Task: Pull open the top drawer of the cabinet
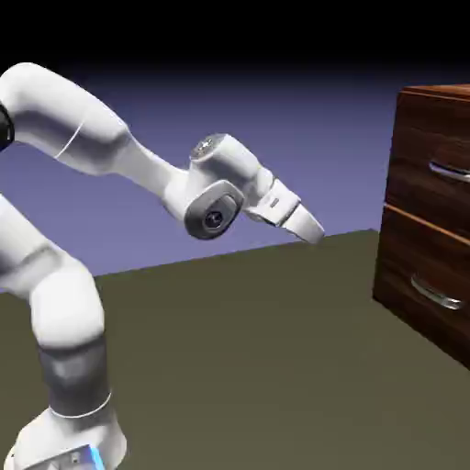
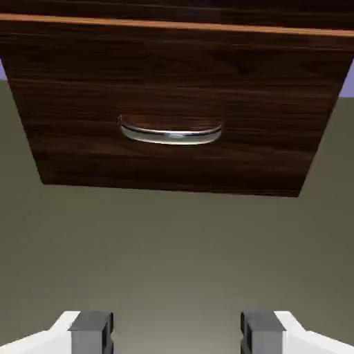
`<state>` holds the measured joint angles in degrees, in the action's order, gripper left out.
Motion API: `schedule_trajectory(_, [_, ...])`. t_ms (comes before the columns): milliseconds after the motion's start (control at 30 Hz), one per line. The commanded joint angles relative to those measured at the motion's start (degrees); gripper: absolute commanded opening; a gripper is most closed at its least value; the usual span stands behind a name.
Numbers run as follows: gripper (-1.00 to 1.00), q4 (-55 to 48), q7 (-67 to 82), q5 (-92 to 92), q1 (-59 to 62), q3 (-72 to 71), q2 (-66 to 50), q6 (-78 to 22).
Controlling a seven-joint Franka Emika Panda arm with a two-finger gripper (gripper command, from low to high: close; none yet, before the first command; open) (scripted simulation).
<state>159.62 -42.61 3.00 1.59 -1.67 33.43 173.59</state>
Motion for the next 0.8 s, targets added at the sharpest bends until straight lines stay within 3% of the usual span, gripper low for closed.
schedule_trajectory(0, [0.0, -1.1, -0.1, 2.5, 1.9, -1.4, 0.6, -0.3])
schedule_trajectory(767, [0.0, -27.5, -3.0, 59.8, 45.2, -33.2, 15.3, -8.4])
